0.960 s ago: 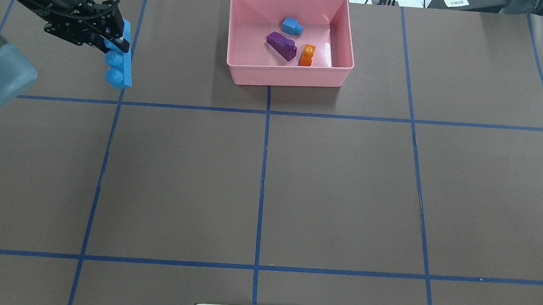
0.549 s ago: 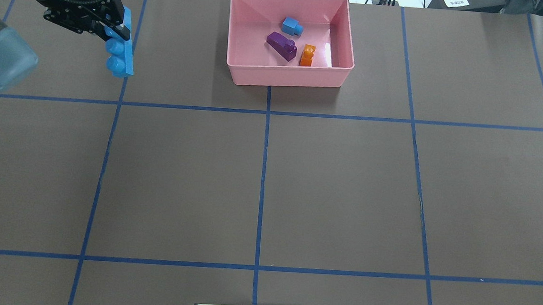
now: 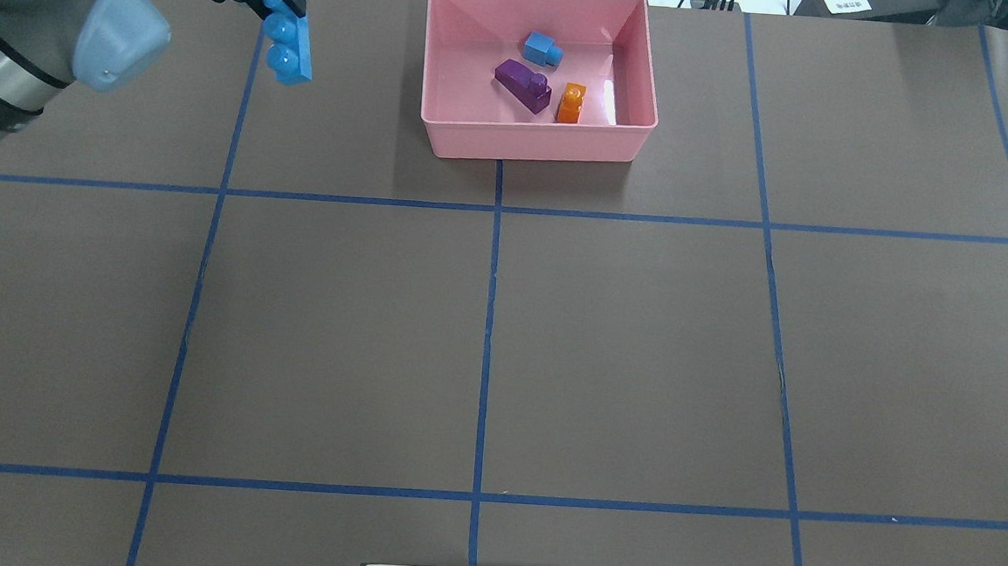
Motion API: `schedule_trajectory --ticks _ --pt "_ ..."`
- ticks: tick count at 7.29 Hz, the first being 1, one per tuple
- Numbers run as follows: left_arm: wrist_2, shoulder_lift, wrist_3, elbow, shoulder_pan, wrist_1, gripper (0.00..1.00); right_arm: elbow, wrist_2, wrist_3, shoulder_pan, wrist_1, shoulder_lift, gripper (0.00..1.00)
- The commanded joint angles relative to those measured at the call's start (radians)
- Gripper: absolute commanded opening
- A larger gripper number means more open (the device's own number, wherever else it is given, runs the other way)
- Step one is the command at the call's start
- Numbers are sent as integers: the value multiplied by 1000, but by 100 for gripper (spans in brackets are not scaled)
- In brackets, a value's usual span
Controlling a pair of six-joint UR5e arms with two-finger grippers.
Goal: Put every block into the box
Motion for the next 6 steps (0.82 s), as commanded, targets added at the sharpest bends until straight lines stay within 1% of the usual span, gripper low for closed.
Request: schedule_trajectory --ticks 1,2,3,4,5,6 --pt "60 -172 -52 312 18 -185 0 -1 0 29 0 -5 18 0" --pt "70 -208 -103 432 26 -323 0 2 1 29 0 -1 19 0" --pt "173 -231 -158 456 60 -353 0 28 32 26 2 -4 19 0" --pt "247 -283 -197 509 109 -373 0 50 53 24 2 -7 18 0" --pt "310 -340 -264 616 150 -471 0 76 72 24 -8 -11 15 0" --pt "379 -363 -304 672 184 -534 0 84 119 24 -30 -13 15 0"
